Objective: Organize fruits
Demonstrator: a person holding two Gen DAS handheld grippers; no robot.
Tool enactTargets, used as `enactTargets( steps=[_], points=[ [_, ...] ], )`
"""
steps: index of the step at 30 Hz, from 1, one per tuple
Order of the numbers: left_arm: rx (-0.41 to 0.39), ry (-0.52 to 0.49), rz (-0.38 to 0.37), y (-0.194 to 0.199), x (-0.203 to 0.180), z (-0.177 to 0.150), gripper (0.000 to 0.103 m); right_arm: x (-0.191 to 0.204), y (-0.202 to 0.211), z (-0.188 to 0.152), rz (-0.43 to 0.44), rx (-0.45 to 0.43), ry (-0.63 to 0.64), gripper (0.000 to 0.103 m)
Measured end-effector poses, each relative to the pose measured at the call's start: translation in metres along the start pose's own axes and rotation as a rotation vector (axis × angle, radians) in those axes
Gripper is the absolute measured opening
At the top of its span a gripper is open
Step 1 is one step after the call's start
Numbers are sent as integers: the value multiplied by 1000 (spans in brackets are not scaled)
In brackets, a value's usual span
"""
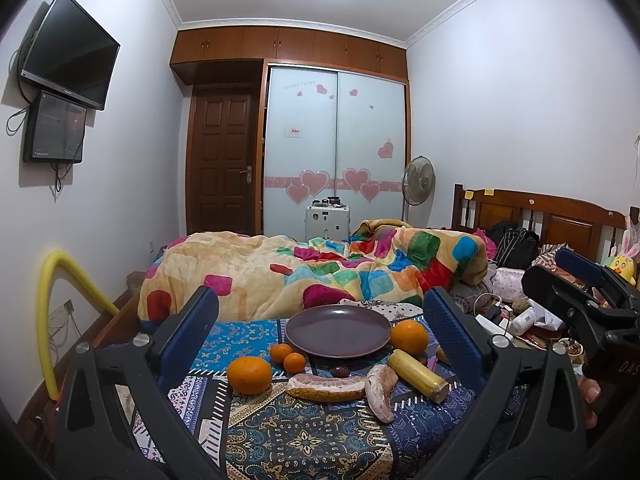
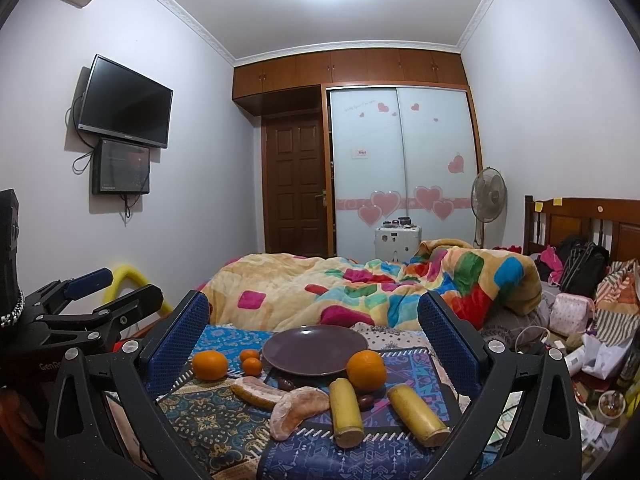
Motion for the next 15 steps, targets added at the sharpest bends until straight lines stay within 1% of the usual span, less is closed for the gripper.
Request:
enactTargets(
  steps=[15],
  points=[
    [7,12,1,-3,2,1,103,2,-7,-3,3,13,2,103]
  ],
)
Point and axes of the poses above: each gripper's, at about its wrist camera, not at the fingertips, and y roughly against the way its jaws point, x to its left, z to its top, the point moved 1 cm from there along -y, roughly the way its jaws point, and after that the axes turned 2 degrees about -x, right-handed, at the moved point
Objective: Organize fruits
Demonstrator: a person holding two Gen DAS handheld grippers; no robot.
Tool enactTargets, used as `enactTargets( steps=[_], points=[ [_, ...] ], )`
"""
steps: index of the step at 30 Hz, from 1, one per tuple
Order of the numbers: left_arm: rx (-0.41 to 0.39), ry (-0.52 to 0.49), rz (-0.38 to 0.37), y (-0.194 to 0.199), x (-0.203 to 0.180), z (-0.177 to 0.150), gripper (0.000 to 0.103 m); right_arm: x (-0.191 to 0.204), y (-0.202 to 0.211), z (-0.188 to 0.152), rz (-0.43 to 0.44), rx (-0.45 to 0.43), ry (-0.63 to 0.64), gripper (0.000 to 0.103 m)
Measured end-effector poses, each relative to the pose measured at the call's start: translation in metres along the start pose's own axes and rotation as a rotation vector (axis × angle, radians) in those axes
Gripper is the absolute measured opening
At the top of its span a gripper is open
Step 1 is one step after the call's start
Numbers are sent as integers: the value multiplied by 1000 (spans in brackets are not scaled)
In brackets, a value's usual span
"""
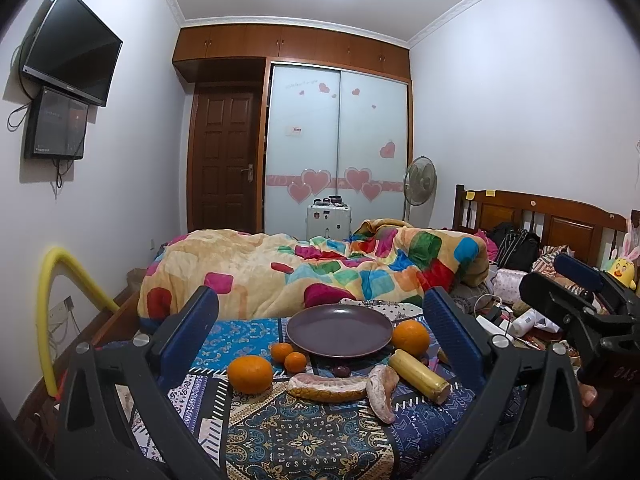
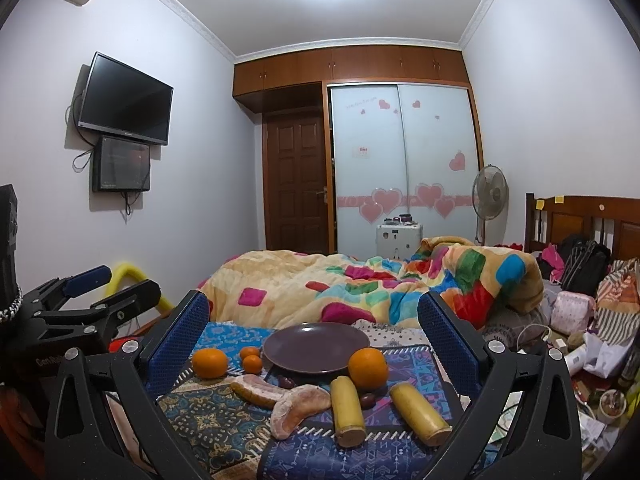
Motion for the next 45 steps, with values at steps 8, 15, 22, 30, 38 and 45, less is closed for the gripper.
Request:
enactTargets(
  steps=[8,15,22,30,38,45],
  points=[
    [72,0,-3,-19,16,-6,103,-15,-17,-16,-33,77,14,103],
    [209,17,20,-54,49,-20,91,-52,-49,-42,-94,220,28,103],
    [338,-33,64,-90,72,-43,81,-86,-70,-67,-116,369,28,92],
    [515,-33,48,-136,95,-78,69,-103,-94,-98,-72,534,34,70],
    [625,-9,18,-171,99,-105,69,-116,-114,-116,-30,625,1,57],
    [672,15,-5,-192,98,-116,72,-119,-126,-122,27,676,-31,43]
  ],
)
Point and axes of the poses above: each gripper's, at about its wrist camera, not at the fingertips, and y roughly against the way its jaws point, x to its left, z to its top, the point moved 1 cm from there along -y, roughly the way its jaws point, and after that the axes turned 2 degrees about -x, right-handed, at the moved point
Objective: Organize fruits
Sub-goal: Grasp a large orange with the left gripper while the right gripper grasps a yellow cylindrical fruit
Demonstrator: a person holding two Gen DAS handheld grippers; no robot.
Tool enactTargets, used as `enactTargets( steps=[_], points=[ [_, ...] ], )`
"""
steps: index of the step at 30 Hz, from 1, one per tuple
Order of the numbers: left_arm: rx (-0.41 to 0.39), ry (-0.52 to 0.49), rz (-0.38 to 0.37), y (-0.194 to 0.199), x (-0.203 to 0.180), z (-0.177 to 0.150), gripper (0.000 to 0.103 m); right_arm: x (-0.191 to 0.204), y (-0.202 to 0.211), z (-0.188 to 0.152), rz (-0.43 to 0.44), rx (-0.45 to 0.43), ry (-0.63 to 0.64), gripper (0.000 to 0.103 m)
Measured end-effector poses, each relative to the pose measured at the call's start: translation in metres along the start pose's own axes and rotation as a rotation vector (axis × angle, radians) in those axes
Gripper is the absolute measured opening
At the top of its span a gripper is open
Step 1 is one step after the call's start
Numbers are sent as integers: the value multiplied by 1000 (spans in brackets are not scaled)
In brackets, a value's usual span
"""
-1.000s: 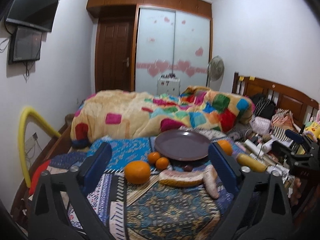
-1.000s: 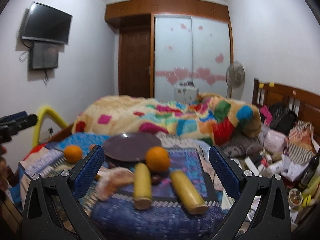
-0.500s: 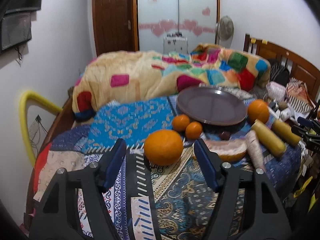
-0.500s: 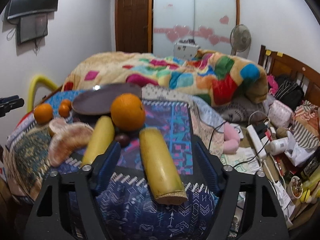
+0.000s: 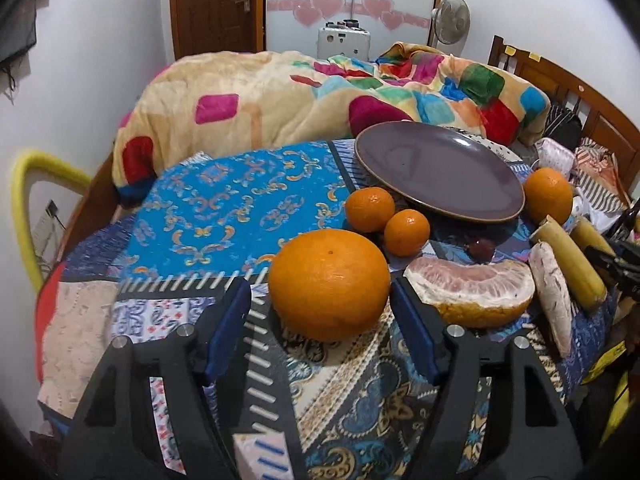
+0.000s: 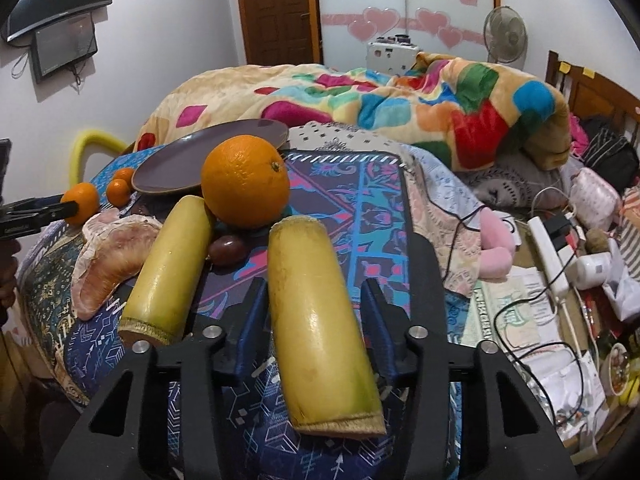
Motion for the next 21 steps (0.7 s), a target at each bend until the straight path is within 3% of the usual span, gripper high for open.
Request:
enactTargets(
  steps=[10,21],
  points=[
    [18,-40,28,-17,-8,4,71,-2,-3,-1,16,-4,9,37],
    [16,-59,35,-11,-12,5,66,-4,2,0,7,-21,7,36]
  ],
)
Point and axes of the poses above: each gripper's, at about its wrist camera, not at the fingertips, and y roughly against the way its jaws point, x to its left, z to its top, the point moved 1 cm from there along -y, roughly the way its jaws point, and after that the axes turned 2 degrees about -x, right-handed, at the moved point
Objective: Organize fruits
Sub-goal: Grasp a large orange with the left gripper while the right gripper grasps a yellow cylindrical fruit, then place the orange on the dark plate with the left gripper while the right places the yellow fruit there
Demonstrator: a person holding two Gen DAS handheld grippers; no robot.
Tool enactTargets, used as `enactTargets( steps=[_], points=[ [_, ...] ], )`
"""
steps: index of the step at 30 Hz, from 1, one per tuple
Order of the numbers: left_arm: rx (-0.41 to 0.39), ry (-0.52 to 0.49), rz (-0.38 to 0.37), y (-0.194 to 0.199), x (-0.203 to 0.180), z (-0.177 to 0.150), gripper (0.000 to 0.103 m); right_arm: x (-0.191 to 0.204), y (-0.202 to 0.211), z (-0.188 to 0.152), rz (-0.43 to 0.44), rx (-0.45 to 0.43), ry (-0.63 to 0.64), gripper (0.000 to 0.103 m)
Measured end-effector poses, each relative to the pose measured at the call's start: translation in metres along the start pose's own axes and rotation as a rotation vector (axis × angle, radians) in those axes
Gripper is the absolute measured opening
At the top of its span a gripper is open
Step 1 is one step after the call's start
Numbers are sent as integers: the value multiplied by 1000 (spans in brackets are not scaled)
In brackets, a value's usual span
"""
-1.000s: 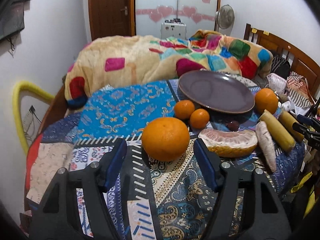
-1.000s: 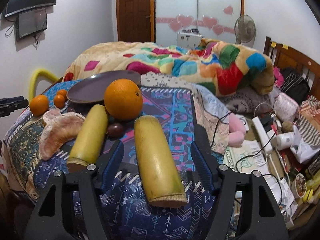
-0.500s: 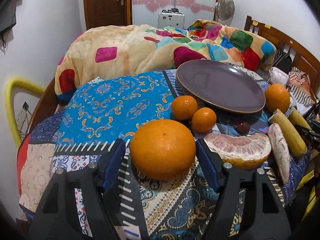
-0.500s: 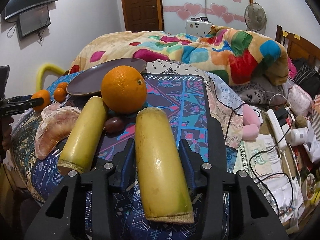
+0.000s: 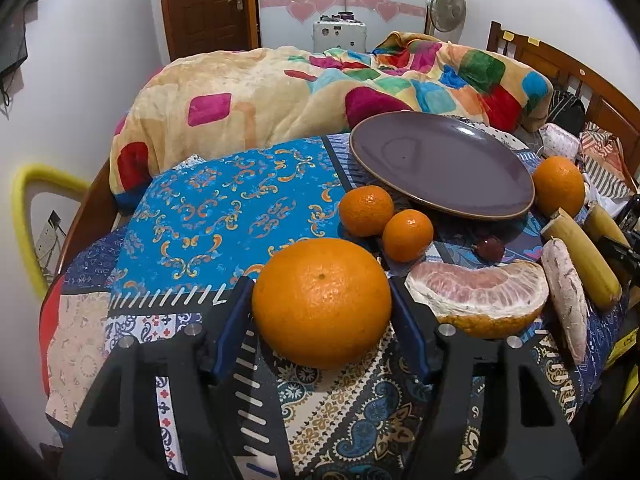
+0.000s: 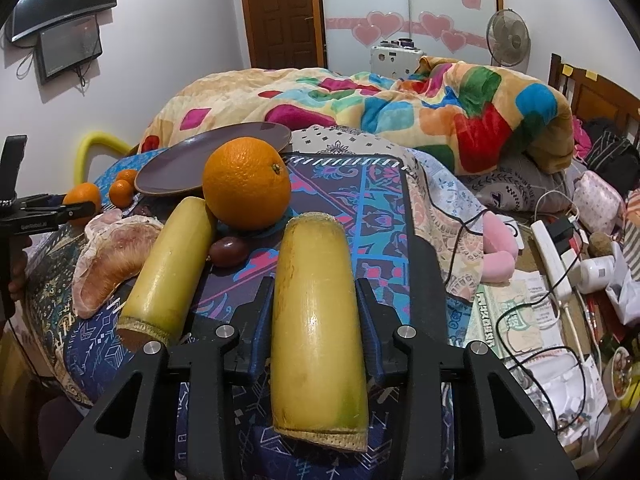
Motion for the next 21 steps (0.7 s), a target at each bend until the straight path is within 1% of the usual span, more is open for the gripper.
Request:
enactTargets(
  steps=[5,10,16,21],
  points=[
    [-25,0,-1,12,0,4,66,-2,13,8,-10,-34,-4,36],
    [-79,-17,9,31,-5,16,66,3,28,24,-29,-91,23,36],
    [-144,-17,-11,52,-12,35,66,13,45,51,-34,-171,53,36],
    [-196,-32,-25,61,-24,56,66,24,50,71,-30,-224,81,36]
  ],
)
Point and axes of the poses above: each gripper's, at about its wrist camera, not at the fingertips, and y roughly against the way its jaws point, x to its left, z to its top, the point moved 1 cm from there along -y, roughly the way its jaws point, and after that the axes turned 2 degrees about -x, right-handed, at the moved point
